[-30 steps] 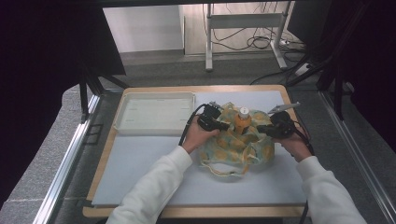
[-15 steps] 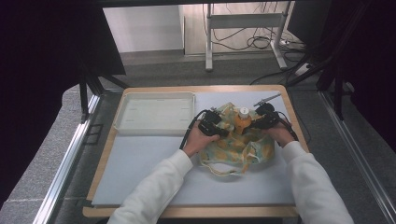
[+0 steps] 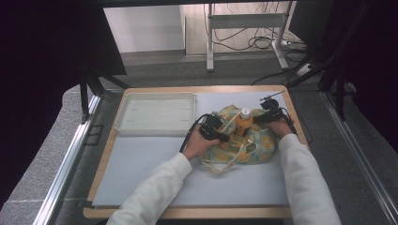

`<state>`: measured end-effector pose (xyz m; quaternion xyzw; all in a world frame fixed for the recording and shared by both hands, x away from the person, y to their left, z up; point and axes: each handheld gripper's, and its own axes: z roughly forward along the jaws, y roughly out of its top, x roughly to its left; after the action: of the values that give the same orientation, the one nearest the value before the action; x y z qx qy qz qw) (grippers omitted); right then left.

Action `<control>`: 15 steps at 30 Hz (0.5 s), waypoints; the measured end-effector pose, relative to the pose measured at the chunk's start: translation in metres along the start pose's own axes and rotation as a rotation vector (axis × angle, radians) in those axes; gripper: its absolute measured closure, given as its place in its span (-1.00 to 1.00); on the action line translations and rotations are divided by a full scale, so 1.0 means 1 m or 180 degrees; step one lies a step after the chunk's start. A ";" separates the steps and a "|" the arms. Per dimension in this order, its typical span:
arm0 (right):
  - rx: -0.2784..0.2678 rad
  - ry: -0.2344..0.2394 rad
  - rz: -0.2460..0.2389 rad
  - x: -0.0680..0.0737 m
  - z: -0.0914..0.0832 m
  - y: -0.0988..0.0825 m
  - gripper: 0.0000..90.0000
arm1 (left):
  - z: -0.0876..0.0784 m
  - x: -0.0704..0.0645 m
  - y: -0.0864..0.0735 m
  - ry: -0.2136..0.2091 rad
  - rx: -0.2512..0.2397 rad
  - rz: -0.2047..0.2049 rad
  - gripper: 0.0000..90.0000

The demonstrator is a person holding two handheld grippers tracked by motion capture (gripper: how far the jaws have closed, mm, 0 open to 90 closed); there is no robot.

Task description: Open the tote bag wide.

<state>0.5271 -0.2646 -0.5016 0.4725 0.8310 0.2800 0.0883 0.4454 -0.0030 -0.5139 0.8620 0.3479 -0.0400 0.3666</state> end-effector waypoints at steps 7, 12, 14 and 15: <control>-0.0074 0.0004 0.0039 -0.003 -0.003 -0.001 0.99 | -0.003 0.002 -0.003 -0.0002 -0.0008 -0.0010 1.00; -0.0273 0.0061 -0.0135 0.008 -0.028 0.001 0.98 | -0.010 -0.001 -0.002 0.0005 -0.0079 -0.0004 1.00; -0.0370 0.0102 -0.0186 0.014 -0.040 0.001 0.98 | -0.015 -0.004 -0.002 0.0019 -0.0106 0.0021 0.99; -0.0410 0.0117 -0.0207 0.016 -0.045 0.001 0.98 | -0.018 -0.006 -0.002 0.0020 -0.0127 0.0028 0.99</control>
<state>0.5004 -0.2680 -0.4614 0.4333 0.8277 0.3385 0.1124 0.4362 0.0070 -0.5003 0.8561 0.3460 -0.0287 0.3828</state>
